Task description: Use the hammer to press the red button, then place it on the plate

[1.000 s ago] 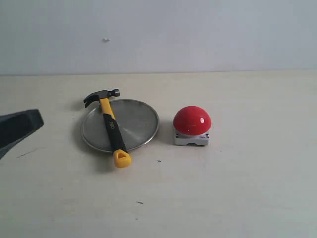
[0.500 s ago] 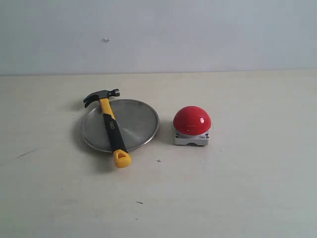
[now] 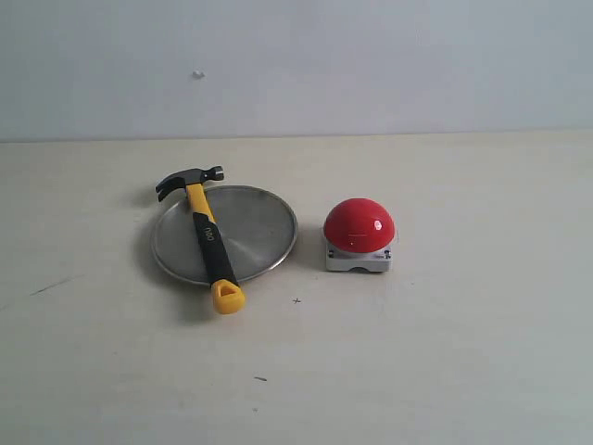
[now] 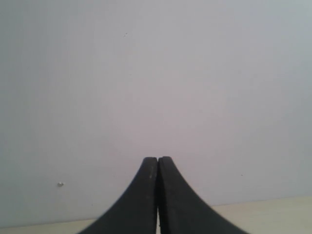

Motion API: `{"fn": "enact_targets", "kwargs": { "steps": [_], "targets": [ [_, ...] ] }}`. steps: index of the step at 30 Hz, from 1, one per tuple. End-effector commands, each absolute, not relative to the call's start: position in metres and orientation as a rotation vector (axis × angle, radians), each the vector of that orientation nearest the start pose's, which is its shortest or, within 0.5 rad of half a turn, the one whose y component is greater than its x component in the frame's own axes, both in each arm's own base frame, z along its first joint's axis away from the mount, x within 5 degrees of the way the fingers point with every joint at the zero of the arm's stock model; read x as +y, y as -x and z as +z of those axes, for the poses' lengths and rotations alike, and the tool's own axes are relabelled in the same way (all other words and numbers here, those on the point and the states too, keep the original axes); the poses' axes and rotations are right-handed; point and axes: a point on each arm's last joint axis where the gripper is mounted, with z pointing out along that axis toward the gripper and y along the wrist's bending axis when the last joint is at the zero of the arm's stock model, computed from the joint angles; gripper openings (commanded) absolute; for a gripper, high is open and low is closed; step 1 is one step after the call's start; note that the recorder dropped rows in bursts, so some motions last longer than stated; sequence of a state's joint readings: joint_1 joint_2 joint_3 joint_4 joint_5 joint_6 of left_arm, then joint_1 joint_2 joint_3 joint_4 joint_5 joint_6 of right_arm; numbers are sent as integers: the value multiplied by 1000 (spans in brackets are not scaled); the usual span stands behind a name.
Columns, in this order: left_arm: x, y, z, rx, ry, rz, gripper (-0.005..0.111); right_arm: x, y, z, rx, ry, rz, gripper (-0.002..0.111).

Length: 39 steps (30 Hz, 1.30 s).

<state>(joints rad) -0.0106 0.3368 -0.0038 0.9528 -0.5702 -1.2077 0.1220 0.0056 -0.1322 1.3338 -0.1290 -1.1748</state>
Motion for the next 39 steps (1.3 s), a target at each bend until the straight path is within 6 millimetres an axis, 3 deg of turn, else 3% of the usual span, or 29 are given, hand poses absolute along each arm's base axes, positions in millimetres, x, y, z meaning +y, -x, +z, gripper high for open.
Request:
{"fn": "enact_targets", "kwargs": {
  "steps": [1,4,9,11,19,24,39],
  "targets": [
    [-38,-77,222,1491,-51,-643,0,-6,-46,259,1320,-130,140,0],
    [-34,-78,219,1525,24,-647,0,-6,-46,259,1320,-130,140,0],
    [-16,-79,210,1582,330,-591,0,-6,-46,259,1320,-130,140,0],
    [-12,-77,209,1582,357,-555,0,-6,-46,259,1320,-130,140,0],
    [-1,-67,208,1562,313,-335,0,-6,-46,259,1320,-130,140,0],
    [0,-61,205,1595,97,-96,0,-6,-46,259,1320,-130,140,0],
    [1,-57,203,1594,81,-69,0,-6,-46,259,1320,-130,140,0]
  ]
}}
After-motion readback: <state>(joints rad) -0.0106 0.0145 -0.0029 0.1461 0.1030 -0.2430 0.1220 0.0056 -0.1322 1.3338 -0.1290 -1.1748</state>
